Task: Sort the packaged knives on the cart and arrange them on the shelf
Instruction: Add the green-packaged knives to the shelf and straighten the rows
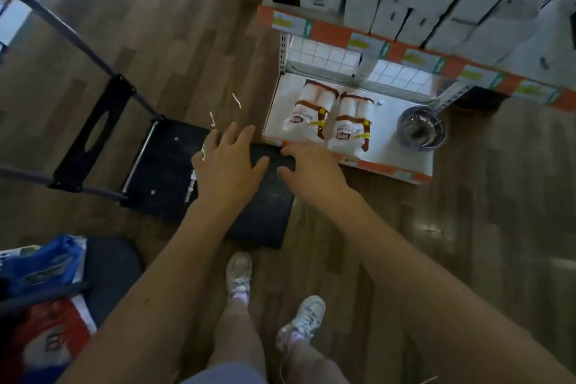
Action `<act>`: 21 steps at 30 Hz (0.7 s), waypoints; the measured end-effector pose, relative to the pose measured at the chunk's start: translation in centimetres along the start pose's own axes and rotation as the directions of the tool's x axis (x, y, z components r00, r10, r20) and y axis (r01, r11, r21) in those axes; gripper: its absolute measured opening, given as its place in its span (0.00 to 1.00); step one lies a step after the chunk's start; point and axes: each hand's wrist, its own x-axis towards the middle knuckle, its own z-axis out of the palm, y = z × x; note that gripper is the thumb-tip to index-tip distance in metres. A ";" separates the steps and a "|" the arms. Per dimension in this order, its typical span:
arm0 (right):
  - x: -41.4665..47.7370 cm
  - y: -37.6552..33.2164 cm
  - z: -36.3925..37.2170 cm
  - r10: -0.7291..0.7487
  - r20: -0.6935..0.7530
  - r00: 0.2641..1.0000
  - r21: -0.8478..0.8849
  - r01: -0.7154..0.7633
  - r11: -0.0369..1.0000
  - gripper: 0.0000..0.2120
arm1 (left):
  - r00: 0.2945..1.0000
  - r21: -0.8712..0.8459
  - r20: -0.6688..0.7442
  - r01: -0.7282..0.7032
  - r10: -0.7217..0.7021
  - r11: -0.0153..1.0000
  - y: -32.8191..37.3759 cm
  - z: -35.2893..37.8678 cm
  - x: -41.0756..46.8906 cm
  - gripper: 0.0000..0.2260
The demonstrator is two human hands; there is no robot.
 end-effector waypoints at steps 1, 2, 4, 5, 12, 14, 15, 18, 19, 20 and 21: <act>0.5 -0.5 1.0 0.003 0.005 1.000 -0.005 -0.003 1.000 0.20 | 1.000 0.005 0.019 0.010 -0.010 1.000 -1.1 0.5 0.5 0.27; 1.3 -1.0 2.2 0.004 0.013 1.000 -0.005 -0.004 1.000 0.20 | 0.999 0.007 0.034 0.018 -0.019 1.000 -2.4 1.0 1.2 0.27; 3.2 -2.0 5.2 0.010 0.033 0.999 -0.003 -0.010 1.000 0.19 | 0.999 0.005 0.049 0.022 -0.022 1.000 -5.3 2.6 3.1 0.27; 4.6 -2.4 7.0 0.020 0.045 0.999 -0.006 -0.020 1.000 0.19 | 0.998 0.001 0.054 0.019 -0.019 1.000 -7.1 3.8 4.3 0.27; 15.5 -4.4 22.4 0.067 0.161 0.985 0.045 -0.075 0.996 0.18 | 0.983 -0.012 0.174 0.067 -0.063 0.998 -19.3 15.4 13.2 0.25; 18.2 -3.8 27.2 0.060 0.171 0.983 0.041 -0.068 0.997 0.17 | 0.978 -0.046 0.196 0.087 -0.077 0.995 -22.0 19.3 15.7 0.23; 19.5 -3.4 29.5 0.063 0.181 0.982 0.035 -0.070 0.997 0.17 | 0.974 -0.051 0.206 0.102 -0.090 0.993 -23.2 21.3 16.8 0.22; 23.7 -1.4 35.8 0.079 0.205 0.976 0.019 -0.084 0.996 0.16 | 0.965 -0.026 0.223 0.150 -0.140 0.988 -26.6 27.0 20.5 0.20; 25.2 -0.7 37.8 0.081 0.214 0.973 0.022 -0.088 0.996 0.16 | 0.960 -0.007 0.231 0.163 -0.157 0.987 -27.5 28.9 21.8 0.19; 26.5 0.0 39.6 0.084 0.228 0.970 0.026 -0.092 0.995 0.16 | 0.952 0.018 0.249 0.179 -0.178 0.984 -28.5 30.8 22.9 0.19; 27.9 0.7 41.4 0.083 0.241 0.967 0.021 -0.091 0.996 0.17 | 0.943 0.044 0.266 0.196 -0.201 0.980 -29.4 32.6 24.0 0.19</act>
